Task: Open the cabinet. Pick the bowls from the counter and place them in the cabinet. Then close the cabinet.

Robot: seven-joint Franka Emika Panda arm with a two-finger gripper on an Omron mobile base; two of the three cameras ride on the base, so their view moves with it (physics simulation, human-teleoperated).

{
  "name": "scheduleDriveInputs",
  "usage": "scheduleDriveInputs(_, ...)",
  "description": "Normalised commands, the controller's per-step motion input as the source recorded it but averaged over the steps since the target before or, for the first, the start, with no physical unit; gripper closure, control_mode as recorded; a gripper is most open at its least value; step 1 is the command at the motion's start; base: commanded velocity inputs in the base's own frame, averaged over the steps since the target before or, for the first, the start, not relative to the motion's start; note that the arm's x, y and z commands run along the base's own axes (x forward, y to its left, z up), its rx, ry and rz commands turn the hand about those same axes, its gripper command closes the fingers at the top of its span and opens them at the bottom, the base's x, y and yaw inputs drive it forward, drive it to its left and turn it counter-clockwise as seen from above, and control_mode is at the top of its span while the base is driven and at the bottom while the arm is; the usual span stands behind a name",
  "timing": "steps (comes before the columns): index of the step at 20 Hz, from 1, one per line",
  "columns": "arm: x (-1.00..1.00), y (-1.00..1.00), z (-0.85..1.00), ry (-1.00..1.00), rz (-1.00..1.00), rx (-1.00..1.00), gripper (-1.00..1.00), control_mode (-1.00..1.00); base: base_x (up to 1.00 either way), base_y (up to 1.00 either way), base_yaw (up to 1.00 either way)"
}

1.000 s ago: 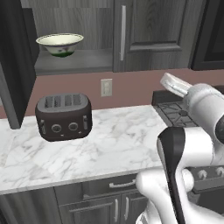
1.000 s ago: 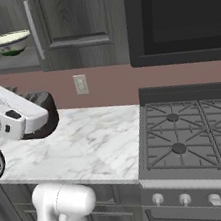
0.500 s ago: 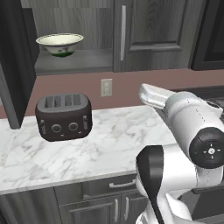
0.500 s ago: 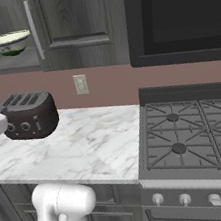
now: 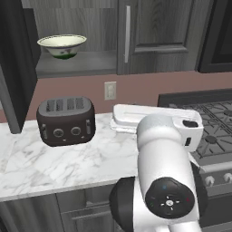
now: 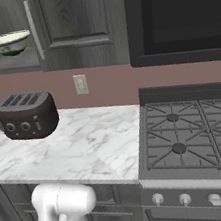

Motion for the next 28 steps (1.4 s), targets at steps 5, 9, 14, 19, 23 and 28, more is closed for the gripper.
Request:
scheduleDriveInputs(5,-0.54,0.44,0.00,-0.09,0.00,-0.17,-1.00,-1.00,0.00,0.00,0.00)
scheduleDriveInputs(9,-0.37,0.48,0.00,-0.02,-0.01,-0.17,-1.00,-1.00,0.00,0.00,0.00)
scheduleDriveInputs(14,-0.16,0.44,0.00,0.00,-0.01,-0.12,-1.00,-1.00,0.00,0.00,0.00)
scheduleDriveInputs(19,-0.08,0.55,-0.08,0.02,-0.02,-0.07,-1.00,-1.00,0.00,0.00,0.00)
scheduleDriveInputs(23,0.00,0.71,-0.02,0.04,-0.03,-0.09,-1.00,-1.00,0.00,0.00,0.00)
scheduleDriveInputs(28,0.00,0.77,0.00,0.04,-0.01,-0.01,-1.00,-1.00,0.00,0.00,0.00)
